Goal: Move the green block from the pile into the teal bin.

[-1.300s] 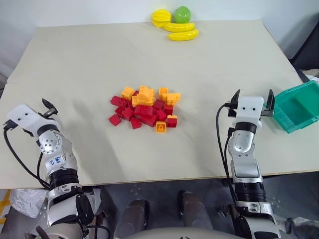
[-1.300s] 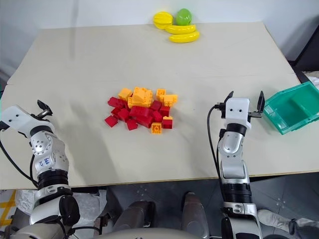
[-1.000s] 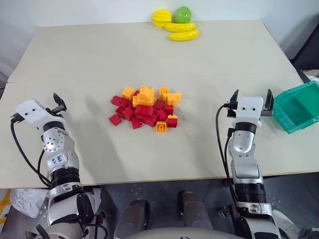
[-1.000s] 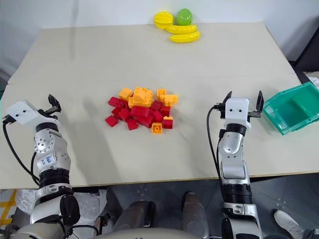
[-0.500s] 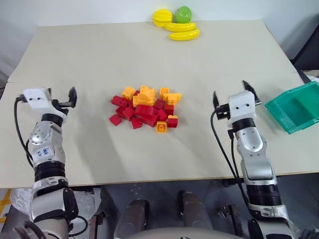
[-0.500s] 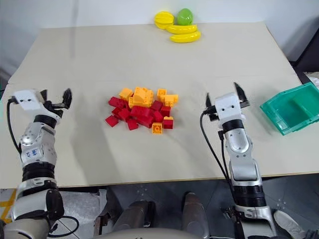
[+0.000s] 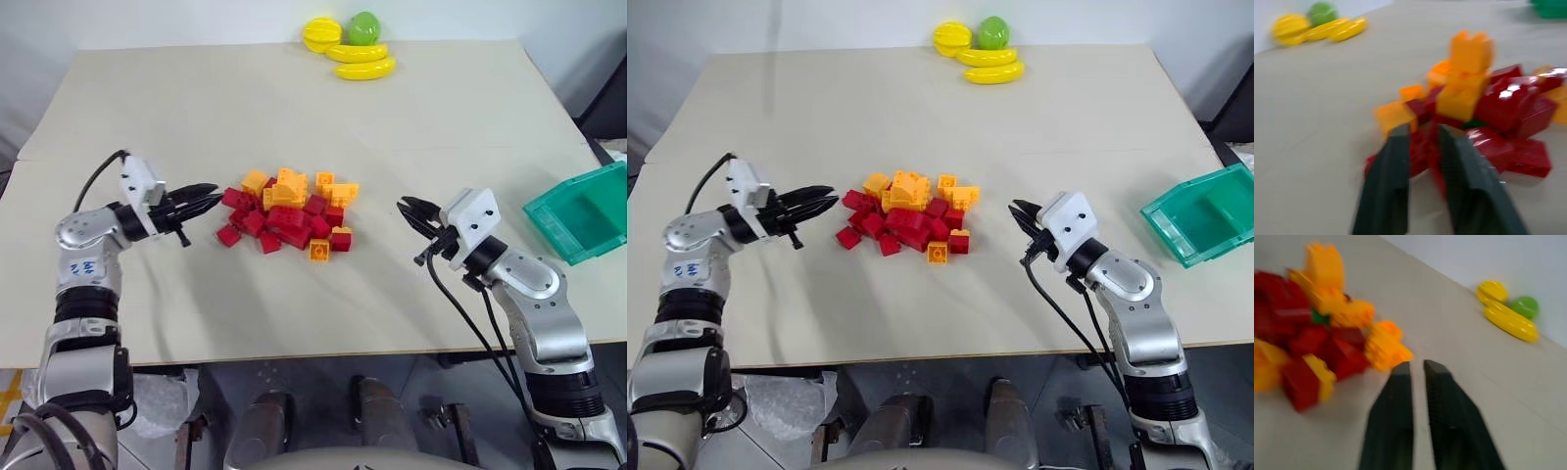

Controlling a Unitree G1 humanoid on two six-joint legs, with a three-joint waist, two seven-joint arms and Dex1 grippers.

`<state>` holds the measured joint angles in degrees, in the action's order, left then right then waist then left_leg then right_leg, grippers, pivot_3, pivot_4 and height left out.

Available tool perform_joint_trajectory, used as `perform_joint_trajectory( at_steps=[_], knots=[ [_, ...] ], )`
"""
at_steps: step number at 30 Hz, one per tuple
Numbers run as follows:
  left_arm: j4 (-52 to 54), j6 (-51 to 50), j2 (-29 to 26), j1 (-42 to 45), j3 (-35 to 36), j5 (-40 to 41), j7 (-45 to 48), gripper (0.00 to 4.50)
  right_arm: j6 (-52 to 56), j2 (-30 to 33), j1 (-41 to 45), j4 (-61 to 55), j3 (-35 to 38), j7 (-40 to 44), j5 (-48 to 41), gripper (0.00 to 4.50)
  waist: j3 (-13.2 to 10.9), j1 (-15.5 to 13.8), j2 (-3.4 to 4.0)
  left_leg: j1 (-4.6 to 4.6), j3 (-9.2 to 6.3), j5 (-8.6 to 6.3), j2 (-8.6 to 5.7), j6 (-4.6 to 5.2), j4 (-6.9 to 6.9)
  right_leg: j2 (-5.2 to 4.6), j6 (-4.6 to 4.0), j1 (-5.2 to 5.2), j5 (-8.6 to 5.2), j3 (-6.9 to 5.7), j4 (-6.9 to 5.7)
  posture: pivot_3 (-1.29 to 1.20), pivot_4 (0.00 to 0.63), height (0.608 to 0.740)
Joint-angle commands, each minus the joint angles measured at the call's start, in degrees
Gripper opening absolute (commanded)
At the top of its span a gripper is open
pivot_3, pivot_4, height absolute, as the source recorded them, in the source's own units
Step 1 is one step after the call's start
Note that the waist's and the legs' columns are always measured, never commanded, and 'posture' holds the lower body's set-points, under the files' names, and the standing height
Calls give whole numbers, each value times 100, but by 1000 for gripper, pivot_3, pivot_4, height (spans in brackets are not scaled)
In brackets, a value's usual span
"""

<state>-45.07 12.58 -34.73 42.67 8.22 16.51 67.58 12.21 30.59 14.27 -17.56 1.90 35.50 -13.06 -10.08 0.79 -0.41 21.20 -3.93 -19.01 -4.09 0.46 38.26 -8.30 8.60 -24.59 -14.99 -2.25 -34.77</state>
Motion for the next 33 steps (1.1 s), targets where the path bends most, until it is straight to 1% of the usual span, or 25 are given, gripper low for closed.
perform_joint_trajectory(
  at_steps=[1, 3, 6, 8, 10, 11, 13, 16, 18, 22, 23, 24, 29, 33],
  knots=[
    [-261, 219, 84, 282, -61, -90, 111, 15, 242, 81, -70, -471, 145, 193, -405, 0, -1, -35, -2, 0, 0, 0, 0, 1, 0, 0, 0, 0, 0, -1, 0, 0, 150, 740],
    [-695, 301, 131, 604, -52, -285, -297, 15, 543, 102, -16, -556, 171, 119, -462, 0, -3, -57, -6, 2, 2, 0, 0, 1, 1, 1, 0, -1, 0, -2, 1, 0, 150, 740],
    [-1195, 150, 168, 976, 43, -398, -867, 15, 989, -7, 53, -583, 329, -266, -486, 0, -6, -75, -11, 3, 2, 0, 0, 1, 6, 1, 1, -1, 1, -4, -3, 0, 150, 740],
    [-1417, 84, 145, 1124, 77, -477, -1212, 15, 1738, -151, 140, -492, 615, -258, -1280, 0, -7, -73, -11, 2, 1, 0, -1, 2, 6, 0, 2, 0, 1, -4, -3, 0, 150, 740],
    [-1530, 167, 141, 1176, 131, -476, -1359, 409, 2095, -80, 19, -732, 720, -133, -1659, 367, -6, -70, -11, 2, 0, 0, 0, 2, 3, 0, 3, -1, 1, -4, -3, 0, 150, 740],
    [-1555, 187, 138, 1186, 158, -463, -1403, 602, 2203, 44, -109, -933, 700, 2, -1758, 581, -7, -73, -11, 2, 0, 0, 0, 2, 2, 0, 2, -1, 1, -4, -2, 0, 150, 740],
    [-1590, 203, 120, 1190, 187, -447, -1433, 1153, 2337, 167, -261, -1161, 692, 103, -1899, 1181, -7, -77, -12, 4, -2, -1, 0, 3, -5, 0, 2, -5, 1, -6, 1, 0, 150, 740],
    [-1628, 204, 93, 1179, 194, -454, -1362, 2055, 2386, 247, -326, -1222, 701, 142, -1990, 2158, -8, -71, -13, 9, 0, -3, -2, 7, 1, -2, 5, -3, 2, -10, 6, 0, 150, 740],
    [-1621, 225, 82, 1161, 173, -472, -1289, 2699, 2386, 295, -349, -1232, 692, 197, -2019, 2921, -8, -79, -14, 8, 1, -3, -3, 8, 6, -3, 7, 0, 4, -10, 5, 0, 150, 740],
    [-1599, 232, 63, 1136, 146, -486, -1116, 3946, 2343, 364, -377, -1227, 648, 283, -2045, 4253, -8, -81, -14, 8, 1, -3, -2, 8, 11, -3, 7, 0, 4, -10, 1, 0, 150, 740],
    [-1598, 223, 62, 1135, 138, -491, -1068, 4251, 2339, 378, -382, -1226, 637, 310, -2049, 4500, -8, -80, -14, 8, 1, -3, -2, 8, 12, -3, 7, 0, 4, -10, 1, 0, 150, 740],
    [-1598, 248, 60, 1136, 122, -510, -1021, 4476, 2328, 396, -387, -1219, 622, 339, -2043, 4500, -8, -78, -14, 8, 1, -3, -2, 8, 11, -3, 7, 0, 4, -10, 1, 0, 150, 740],
    [-1558, 120, 113, 1152, 79, -461, -501, 4476, 2189, 435, -340, -1117, 544, 319, -1835, 4500, -8, -76, -14, 8, 2, -3, -2, 8, 11, -3, 7, 0, 4, -10, 1, 0, 150, 740],
    [-1559, 79, 106, 1194, 68, -471, -196, 4476, 2266, 601, -251, -1046, 429, 371, -1694, 4500, -8, -78, -14, 8, 2, -3, -3, 8, 13, -3, 7, 0, 4, -10, 0, 0, 150, 740]
  ],
)
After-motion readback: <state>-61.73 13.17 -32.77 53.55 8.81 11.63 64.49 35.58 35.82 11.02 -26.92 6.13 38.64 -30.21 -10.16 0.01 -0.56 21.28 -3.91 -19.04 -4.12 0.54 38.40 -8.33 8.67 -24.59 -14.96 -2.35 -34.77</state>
